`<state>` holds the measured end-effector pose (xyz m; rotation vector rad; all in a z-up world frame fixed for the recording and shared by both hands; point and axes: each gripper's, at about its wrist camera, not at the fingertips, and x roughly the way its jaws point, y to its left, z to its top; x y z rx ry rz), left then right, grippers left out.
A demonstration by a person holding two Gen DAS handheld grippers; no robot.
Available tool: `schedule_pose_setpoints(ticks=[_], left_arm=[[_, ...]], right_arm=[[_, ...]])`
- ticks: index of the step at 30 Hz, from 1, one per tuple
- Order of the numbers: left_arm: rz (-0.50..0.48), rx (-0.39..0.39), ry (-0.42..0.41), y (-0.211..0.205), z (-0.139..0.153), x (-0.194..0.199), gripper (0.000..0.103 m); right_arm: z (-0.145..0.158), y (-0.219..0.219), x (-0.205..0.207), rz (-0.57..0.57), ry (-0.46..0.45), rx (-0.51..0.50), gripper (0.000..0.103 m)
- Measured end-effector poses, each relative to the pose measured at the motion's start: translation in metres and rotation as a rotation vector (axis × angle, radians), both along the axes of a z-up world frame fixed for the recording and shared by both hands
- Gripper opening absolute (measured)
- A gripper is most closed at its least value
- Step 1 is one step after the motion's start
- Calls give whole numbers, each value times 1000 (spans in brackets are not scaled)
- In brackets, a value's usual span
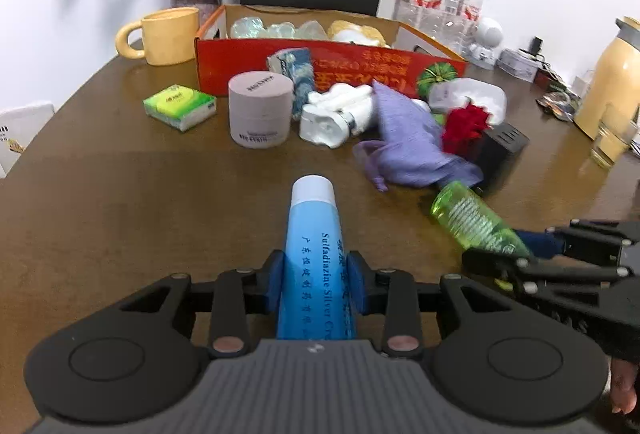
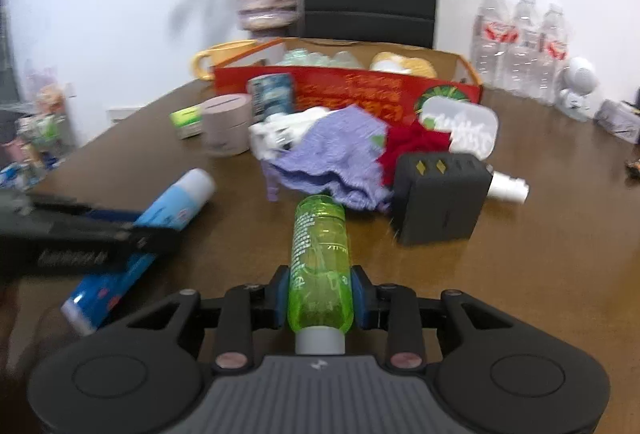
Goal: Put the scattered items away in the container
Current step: 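Carry tube and bottle into the box and open both tools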
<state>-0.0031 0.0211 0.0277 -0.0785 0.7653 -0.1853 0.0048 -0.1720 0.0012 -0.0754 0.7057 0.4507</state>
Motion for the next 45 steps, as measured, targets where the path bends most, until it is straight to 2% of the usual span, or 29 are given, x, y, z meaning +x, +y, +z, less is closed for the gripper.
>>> schedule_pose_setpoints(ticks=[4, 7, 9, 12, 14, 16, 18, 21, 23, 26, 28, 31, 34, 36, 37, 38, 39, 40, 42, 43, 44, 45], left_arm=[[-24, -109, -52, 4, 33, -1, 35], [-59, -178, -107, 9, 67, 15, 35], [-93, -216, -134, 9, 91, 44, 35], [-108, -298, -136, 1, 115, 111, 35], [-100, -358, -72, -11, 118, 172, 35], [-66, -363, -8, -29, 109, 233, 35], [-25, -362, 60, -43, 94, 283, 35], [24, -343, 151, -53, 68, 329, 34], [50, -334, 196, -55, 53, 350, 34], [53, -366, 235, -55, 40, 364, 35], [48, -374, 231, -57, 38, 368, 35], [41, -370, 222, -64, 38, 368, 34], [27, -351, 214, -72, 42, 366, 34], [23, -342, 212, -78, 44, 366, 35], [25, -339, 214, -82, 44, 368, 35], [31, -360, 234, -81, 41, 372, 36], [39, -391, 262, -80, 38, 375, 47], [48, -421, 289, -78, 35, 379, 52], [26, -434, 305, -77, 37, 379, 55], [18, -423, 279, -76, 42, 375, 61], [15, -406, 248, -74, 48, 370, 63], [14, -388, 217, -72, 54, 366, 64]], right_arm=[[10, -23, -10, -27, 37, 86, 30], [40, -39, -8, -46, -8, 159, 30], [68, -48, 1, -40, -70, 204, 30], [108, -53, 46, -64, -176, 215, 30], [125, -57, 94, -116, -202, 226, 30], [131, -57, 154, -182, -178, 246, 30], [128, -47, 210, -244, -134, 212, 30], [109, -31, 272, -286, -42, 170, 30], [93, -22, 299, -288, 17, 153, 30], [75, -16, 317, -313, 43, 130, 31], [68, -17, 323, -330, 57, 131, 32], [65, -29, 326, -358, 67, 164, 47], [67, -43, 322, -376, 81, 199, 54], [70, -50, 318, -381, 80, 186, 61], [71, -53, 317, -374, 80, 179, 62], [73, -56, 315, -366, 80, 174, 62], [76, -58, 314, -357, 78, 166, 62], [78, -60, 312, -348, 76, 155, 58], [84, -59, 308, -320, 75, 92, 45], [86, -58, 306, -297, 78, 55, 35], [87, -56, 302, -265, 82, 19, 29], [89, -54, 299, -236, 85, -2, 29]])
